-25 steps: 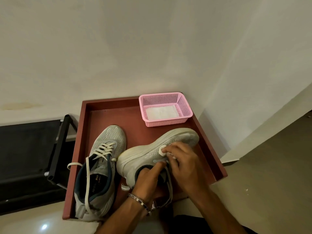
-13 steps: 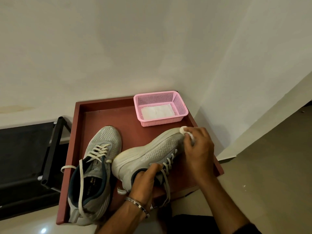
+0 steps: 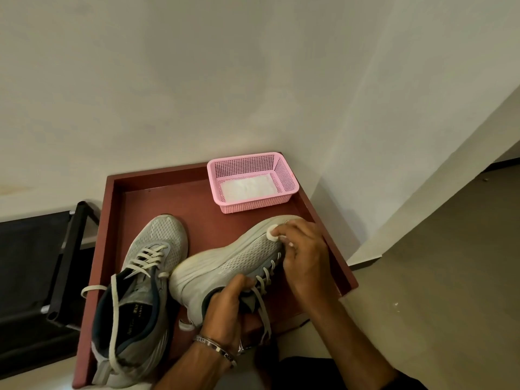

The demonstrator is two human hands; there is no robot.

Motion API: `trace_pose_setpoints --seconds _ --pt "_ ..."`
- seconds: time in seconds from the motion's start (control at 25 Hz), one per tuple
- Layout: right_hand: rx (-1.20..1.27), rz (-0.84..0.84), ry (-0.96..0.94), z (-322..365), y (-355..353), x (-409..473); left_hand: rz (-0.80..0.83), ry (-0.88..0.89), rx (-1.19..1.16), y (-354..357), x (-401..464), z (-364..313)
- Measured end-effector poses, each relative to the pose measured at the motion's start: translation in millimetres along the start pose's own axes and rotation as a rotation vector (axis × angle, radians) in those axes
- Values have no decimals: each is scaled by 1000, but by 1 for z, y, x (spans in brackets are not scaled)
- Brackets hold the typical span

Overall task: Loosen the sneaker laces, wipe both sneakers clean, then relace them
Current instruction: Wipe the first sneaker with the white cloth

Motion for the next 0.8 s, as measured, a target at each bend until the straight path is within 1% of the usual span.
trace_pose_setpoints --seconds 0.04,0.12,0.16,0.2,0.28,0.32,0.36,0.44,0.48,0.52,0.6,0.64,0.72,0.76,0.8 --pt "10 -28 19 -5 -3 4 4 -8 -26 0 0 -1" --pt "21 -193 183 -18 -16 13 14 -10 -19 0 0 -1" --pt "25 -219 242 -20 -18 13 9 -7 -15 0 -1 -1" --pt "31 -174 236 -18 -14 10 16 -6 -12 1 -2 -2" --pt "40 -24 103 -7 0 2 15 -4 -14 2 -3 -3" --pt "50 -4 73 -8 2 2 8 3 -19 3 -2 -4" --pt "64 -49 112 -14 -2 6 2 10 -19 4 -2 -4" --pt "98 -203 260 -26 -13 12 -8 26 -5 1 -2 -1" --pt "103 -211 282 -27 -13 12 -19 36 -5 0 -2 -2" --pt "92 -160 246 -22 -10 10 -27 43 -5 0 -1 -2" --pt "90 -47 115 -14 -2 4 -44 36 -21 1 -1 -4" --pt "107 -62 120 -17 -3 6 -44 32 -12 2 -2 -5" --pt "150 -189 244 -24 -12 11 -50 33 9 2 -2 -4" --pt "154 -206 263 -25 -12 11 -37 41 12 3 -3 -5" --pt "143 -169 215 -20 -10 8 -32 43 8 4 -4 -5"
Point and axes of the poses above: each hand's wrist, its own x-axis towards the middle knuckle, its own y-axis out of the palm, z = x × y, the point moved 3 cm from there along x, towards the middle knuckle, and after that the axes turned 13 degrees about x, right-handed, at the moved point
